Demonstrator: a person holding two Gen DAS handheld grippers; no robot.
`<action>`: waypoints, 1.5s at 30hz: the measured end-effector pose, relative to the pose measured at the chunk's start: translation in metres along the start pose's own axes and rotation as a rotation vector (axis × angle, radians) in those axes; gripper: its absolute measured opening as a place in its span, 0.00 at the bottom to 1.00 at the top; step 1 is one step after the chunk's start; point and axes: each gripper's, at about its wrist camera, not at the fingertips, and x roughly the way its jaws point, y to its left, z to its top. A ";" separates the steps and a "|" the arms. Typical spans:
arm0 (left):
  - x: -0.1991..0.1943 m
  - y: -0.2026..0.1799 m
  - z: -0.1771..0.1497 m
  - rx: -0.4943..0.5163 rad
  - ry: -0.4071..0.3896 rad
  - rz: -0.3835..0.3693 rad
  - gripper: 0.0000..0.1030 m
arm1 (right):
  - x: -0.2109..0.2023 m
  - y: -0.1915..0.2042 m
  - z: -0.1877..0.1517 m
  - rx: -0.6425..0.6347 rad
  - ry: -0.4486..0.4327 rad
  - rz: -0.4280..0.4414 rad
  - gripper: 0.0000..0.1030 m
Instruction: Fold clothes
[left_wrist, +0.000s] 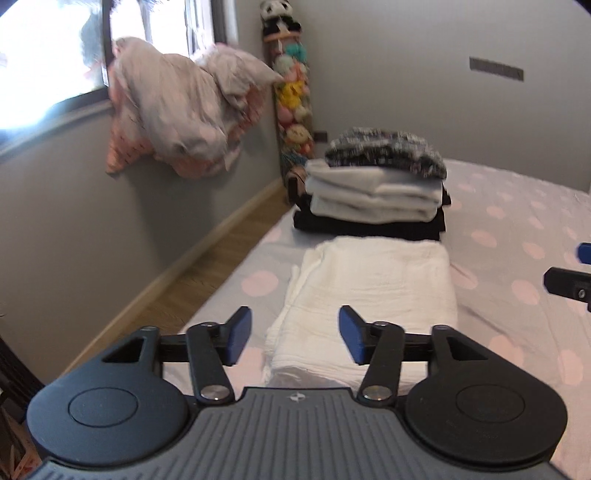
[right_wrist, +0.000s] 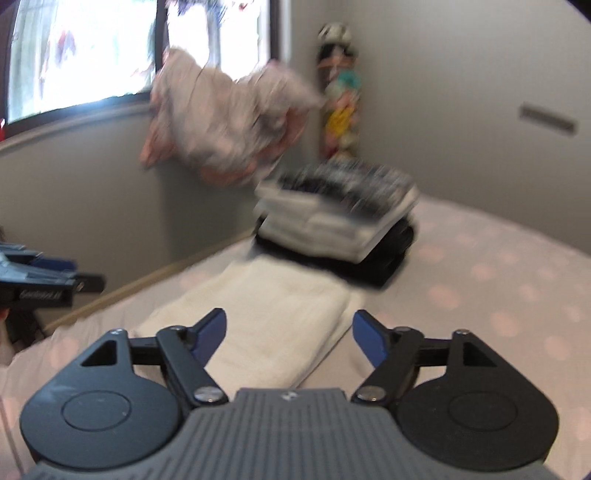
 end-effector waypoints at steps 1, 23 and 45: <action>-0.009 -0.003 -0.002 0.000 -0.013 0.012 0.67 | -0.011 0.000 0.000 0.010 -0.025 -0.018 0.84; -0.121 -0.057 -0.070 -0.097 0.050 0.071 0.84 | -0.121 0.021 -0.056 0.123 0.042 -0.025 0.93; -0.171 -0.070 -0.106 -0.072 0.127 0.057 0.84 | -0.176 0.038 -0.083 0.069 0.079 -0.016 0.93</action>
